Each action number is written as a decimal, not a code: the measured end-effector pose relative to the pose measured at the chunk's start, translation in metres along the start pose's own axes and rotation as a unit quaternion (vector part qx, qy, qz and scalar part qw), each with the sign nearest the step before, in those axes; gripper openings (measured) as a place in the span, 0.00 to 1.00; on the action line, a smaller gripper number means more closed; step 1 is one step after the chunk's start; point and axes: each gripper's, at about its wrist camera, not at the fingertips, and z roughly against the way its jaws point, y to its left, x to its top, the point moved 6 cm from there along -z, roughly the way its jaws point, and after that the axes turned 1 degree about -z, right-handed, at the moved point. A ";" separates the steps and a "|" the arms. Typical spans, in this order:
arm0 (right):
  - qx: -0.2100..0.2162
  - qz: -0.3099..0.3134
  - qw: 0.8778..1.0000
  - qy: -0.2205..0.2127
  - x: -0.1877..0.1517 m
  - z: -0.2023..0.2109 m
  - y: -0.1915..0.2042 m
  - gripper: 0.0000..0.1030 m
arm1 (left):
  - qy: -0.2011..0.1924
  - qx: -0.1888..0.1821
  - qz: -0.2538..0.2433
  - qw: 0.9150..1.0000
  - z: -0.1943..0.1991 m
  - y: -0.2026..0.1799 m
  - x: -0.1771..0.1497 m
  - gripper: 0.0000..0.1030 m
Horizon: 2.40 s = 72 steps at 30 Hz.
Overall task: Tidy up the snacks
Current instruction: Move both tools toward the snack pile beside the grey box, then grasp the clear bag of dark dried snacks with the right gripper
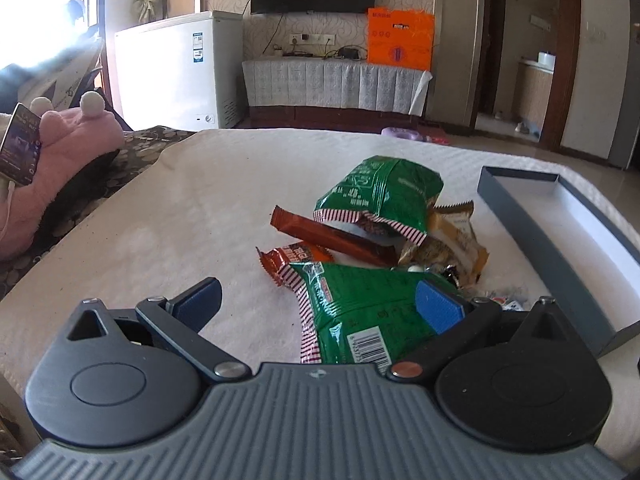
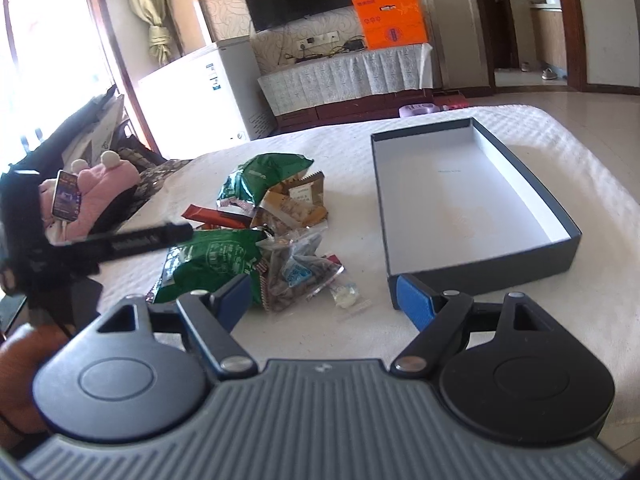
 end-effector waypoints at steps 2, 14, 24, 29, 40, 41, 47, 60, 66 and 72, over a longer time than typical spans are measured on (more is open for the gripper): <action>0.001 0.028 1.000 -0.001 0.005 -0.009 0.009 0.79 | 0.001 -0.006 -0.003 1.000 -0.003 -0.001 -0.001 1.00; -0.006 0.127 0.992 0.027 0.012 -0.061 0.034 0.78 | -0.020 -0.030 -0.036 0.999 -0.014 -0.009 -0.005 1.00; -0.011 0.115 0.992 0.055 0.005 -0.082 0.024 0.56 | -0.024 -0.002 -0.047 0.999 -0.016 0.003 -0.004 1.00; -0.006 0.115 0.991 0.071 0.003 -0.097 0.030 0.58 | -0.016 -0.038 -0.041 0.998 -0.017 0.005 -0.005 1.00; -0.023 0.183 0.980 0.078 -0.006 -0.112 0.047 0.54 | 0.000 -0.080 -0.048 0.996 -0.018 -0.009 -0.008 1.00; -0.022 0.186 0.979 0.079 -0.007 -0.110 0.047 0.53 | 0.002 -0.083 -0.050 0.995 -0.018 -0.011 -0.008 1.00; -0.017 0.183 0.979 0.084 -0.007 -0.101 0.043 0.51 | 0.006 -0.091 -0.063 0.994 -0.020 -0.018 -0.009 1.00; -0.020 0.190 0.978 0.085 -0.009 -0.099 0.045 0.51 | 0.015 -0.124 -0.046 0.991 -0.026 -0.023 -0.014 0.94; -0.020 0.191 0.978 0.084 -0.009 -0.096 0.045 0.51 | 0.001 -0.122 -0.068 0.990 -0.019 -0.029 -0.013 0.86; -0.021 0.190 0.978 0.084 -0.008 -0.095 0.045 0.51 | -0.002 -0.112 -0.064 0.992 -0.016 -0.027 -0.010 0.85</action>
